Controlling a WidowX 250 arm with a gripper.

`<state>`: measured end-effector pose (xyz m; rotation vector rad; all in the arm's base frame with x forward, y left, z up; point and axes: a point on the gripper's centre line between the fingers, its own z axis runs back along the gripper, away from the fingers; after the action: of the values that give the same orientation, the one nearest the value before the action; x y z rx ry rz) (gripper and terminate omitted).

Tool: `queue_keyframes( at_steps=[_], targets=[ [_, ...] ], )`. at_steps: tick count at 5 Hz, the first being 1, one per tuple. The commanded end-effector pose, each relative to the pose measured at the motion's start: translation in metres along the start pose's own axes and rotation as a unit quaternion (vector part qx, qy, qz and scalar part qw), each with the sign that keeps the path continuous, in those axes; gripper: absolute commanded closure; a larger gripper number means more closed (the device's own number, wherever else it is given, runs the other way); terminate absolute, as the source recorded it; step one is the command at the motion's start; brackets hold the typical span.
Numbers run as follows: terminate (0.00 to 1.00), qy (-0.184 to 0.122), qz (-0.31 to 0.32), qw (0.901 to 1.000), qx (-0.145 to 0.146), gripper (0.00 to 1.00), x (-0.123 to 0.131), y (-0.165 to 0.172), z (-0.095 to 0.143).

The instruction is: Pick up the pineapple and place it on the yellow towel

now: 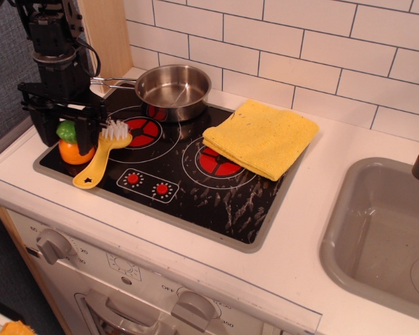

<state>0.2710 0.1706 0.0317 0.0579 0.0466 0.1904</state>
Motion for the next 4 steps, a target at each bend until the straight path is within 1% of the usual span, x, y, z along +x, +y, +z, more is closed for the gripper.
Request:
queue_keyframes(
  at_steps=[1,2,3,4],
  targets=[
    [0.00,-0.063,-0.009,0.9979,0.013,1.00,-0.002,0.000,0.038],
    [0.00,-0.121,-0.026,0.9923,-0.001,1.00,0.000,-0.030,0.075],
    [0.00,-0.158,-0.076,0.9821,-0.069,1.00,0.019,-0.078,0.096],
    [0.00,-0.122,-0.147,0.9749,-0.114,1.00,0.037,-0.134,0.082]
  ],
)
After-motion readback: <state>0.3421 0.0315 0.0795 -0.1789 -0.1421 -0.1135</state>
